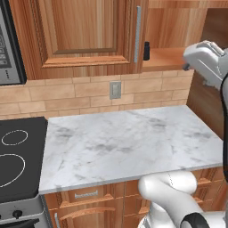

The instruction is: Move the oil and vinegar bottle and shaker from the cabinet to the dining counter.

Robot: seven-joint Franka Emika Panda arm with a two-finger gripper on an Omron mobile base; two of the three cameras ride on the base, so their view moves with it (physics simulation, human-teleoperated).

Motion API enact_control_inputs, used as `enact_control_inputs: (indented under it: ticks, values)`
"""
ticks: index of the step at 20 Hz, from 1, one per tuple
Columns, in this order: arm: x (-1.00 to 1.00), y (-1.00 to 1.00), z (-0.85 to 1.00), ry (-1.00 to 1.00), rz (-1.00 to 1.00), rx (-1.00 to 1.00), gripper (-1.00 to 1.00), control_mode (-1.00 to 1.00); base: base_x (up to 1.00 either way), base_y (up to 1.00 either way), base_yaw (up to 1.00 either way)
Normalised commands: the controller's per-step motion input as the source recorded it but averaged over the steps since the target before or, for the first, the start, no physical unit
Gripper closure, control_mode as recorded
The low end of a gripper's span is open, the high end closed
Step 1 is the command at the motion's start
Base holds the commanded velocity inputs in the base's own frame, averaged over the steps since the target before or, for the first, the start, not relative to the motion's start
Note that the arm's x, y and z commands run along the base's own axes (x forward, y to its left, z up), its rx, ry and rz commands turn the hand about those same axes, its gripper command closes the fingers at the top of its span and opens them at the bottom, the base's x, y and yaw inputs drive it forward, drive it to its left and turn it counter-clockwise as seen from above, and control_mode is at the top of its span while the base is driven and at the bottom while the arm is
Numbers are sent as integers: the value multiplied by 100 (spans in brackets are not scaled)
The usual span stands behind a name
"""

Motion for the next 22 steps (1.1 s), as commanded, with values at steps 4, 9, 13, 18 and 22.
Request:
enact_control_inputs:
  ticks: [4,9,13,18,22]
  values:
    - [63,37,8,-1,12,-25,-100,-100,0,0,0]
    - [58,30,12,-4,9,-23,-100,-100,0,0,0]
    - [52,17,13,0,7,-7,-100,-100,0,0,0]
    - [51,10,16,0,4,-10,-100,-100,0,0,0]
    - [44,10,14,0,2,-13,-100,-100,0,0,0]
